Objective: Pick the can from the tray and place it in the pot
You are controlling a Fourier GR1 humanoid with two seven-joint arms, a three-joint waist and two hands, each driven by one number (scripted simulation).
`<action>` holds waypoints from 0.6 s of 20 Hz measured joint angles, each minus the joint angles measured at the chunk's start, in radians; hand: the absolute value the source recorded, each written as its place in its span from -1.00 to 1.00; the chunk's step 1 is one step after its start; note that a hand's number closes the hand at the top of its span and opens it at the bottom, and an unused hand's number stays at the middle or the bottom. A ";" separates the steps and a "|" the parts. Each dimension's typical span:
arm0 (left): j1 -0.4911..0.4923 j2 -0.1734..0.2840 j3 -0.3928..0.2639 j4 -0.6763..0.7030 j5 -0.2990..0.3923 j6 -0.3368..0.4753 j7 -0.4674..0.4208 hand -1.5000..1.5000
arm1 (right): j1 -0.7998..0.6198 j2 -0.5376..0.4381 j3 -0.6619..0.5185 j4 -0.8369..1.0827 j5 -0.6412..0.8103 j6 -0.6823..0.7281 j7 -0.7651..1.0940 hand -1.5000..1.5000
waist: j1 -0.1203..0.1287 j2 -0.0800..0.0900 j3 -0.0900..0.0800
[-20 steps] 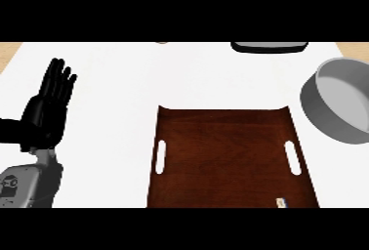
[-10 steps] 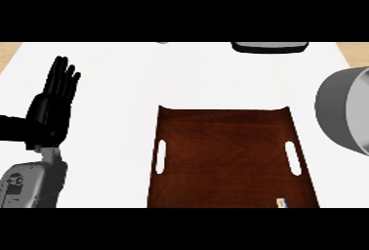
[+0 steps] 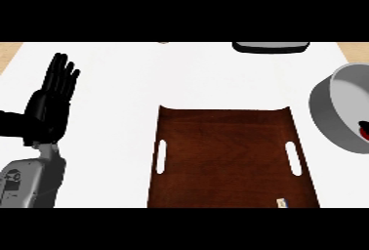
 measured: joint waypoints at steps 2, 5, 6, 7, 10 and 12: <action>0.006 -0.003 -0.006 -0.012 -0.006 0.004 0.007 0.00 | -0.010 0.008 -0.002 -0.008 -0.030 -0.054 -0.033 -1.00 | 0.001 0.000 0.000; 0.010 0.003 0.002 -0.014 -0.001 -0.005 0.002 0.00 | -0.027 0.028 -0.014 -0.045 -0.079 -0.120 -0.049 -1.00 | 0.000 -0.001 0.000; 0.015 0.007 0.009 -0.010 0.004 -0.011 -0.005 0.00 | -0.024 0.037 -0.023 -0.065 -0.100 -0.139 -0.050 -1.00 | -0.002 -0.001 0.000; 0.021 -0.001 0.003 -0.010 -0.004 -0.004 -0.007 0.00 | -0.036 0.029 -0.037 -0.079 -0.120 -0.144 -0.041 -1.00 | -0.002 -0.001 0.001; 0.023 -0.006 0.000 -0.018 -0.009 0.004 0.000 0.00 | -0.019 0.041 -0.077 -0.132 -0.199 -0.197 -0.058 -1.00 | -0.006 -0.002 0.000; 0.020 -0.004 0.007 -0.007 -0.006 0.001 -0.002 0.00 | 0.001 0.042 -0.103 -0.166 -0.260 -0.220 -0.078 -1.00 | -0.008 -0.002 0.000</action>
